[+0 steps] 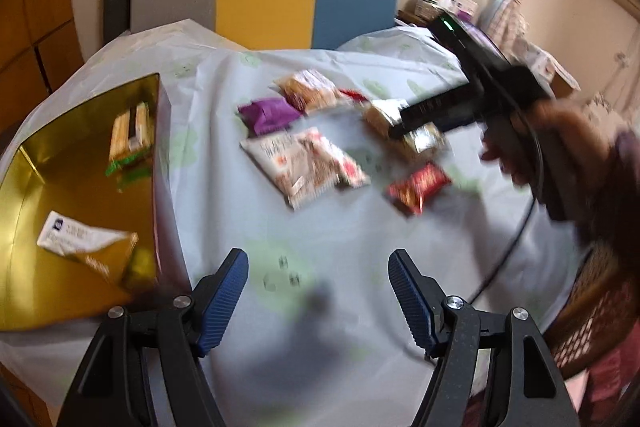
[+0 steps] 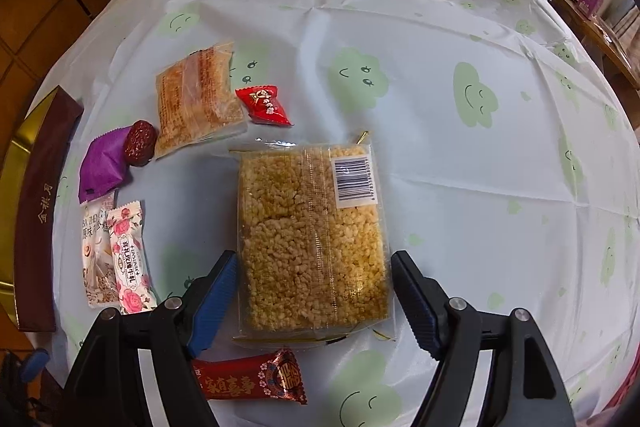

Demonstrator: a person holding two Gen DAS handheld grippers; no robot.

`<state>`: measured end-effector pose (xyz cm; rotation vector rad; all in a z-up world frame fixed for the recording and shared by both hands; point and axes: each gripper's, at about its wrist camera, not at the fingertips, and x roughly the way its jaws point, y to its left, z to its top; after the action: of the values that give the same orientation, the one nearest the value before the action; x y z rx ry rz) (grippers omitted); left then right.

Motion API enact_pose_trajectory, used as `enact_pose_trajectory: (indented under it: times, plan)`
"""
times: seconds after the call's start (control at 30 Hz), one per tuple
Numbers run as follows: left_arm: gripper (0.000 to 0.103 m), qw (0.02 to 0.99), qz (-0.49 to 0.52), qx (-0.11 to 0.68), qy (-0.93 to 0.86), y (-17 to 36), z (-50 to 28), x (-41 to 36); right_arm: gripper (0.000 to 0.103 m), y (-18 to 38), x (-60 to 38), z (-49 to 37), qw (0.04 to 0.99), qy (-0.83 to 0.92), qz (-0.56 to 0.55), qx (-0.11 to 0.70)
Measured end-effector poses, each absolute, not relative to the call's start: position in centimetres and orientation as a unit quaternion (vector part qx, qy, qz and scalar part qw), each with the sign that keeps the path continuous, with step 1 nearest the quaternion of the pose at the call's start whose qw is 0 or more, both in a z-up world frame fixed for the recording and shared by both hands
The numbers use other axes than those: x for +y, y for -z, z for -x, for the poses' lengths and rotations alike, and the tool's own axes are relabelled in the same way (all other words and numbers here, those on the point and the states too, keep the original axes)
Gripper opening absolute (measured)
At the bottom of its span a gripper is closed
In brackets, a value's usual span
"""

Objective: Organize snacks
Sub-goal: 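Grasp the purple wrapped candy with the left tool while the right tool approaches the rice-crisp bar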

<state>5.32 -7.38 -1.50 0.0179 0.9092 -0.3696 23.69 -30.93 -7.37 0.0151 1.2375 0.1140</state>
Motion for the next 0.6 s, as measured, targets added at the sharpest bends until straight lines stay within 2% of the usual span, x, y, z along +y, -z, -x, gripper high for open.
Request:
enact_pose_trajectory:
  times: [0.17,0.3,0.6]
  plan:
    - [0.064,0.879,0.027,0.444,0.171,-1.3,-9.9,-7.6,0.078,6.8,-31.3,-23.9,0.814,-0.047,-0.012,0.579]
    - [0.039,0.862,0.046,0.481,0.152,-1.1,-14.4,-7.5,0.078,6.3,-32.1,-24.3,0.812,-0.04,-0.017,0.582]
    - [0.038,0.833,0.066,0.54,0.098,0.6,-22.7,-7.5,0.078,5.2,-32.7,-24.5,0.828,-0.03,-0.031,0.559]
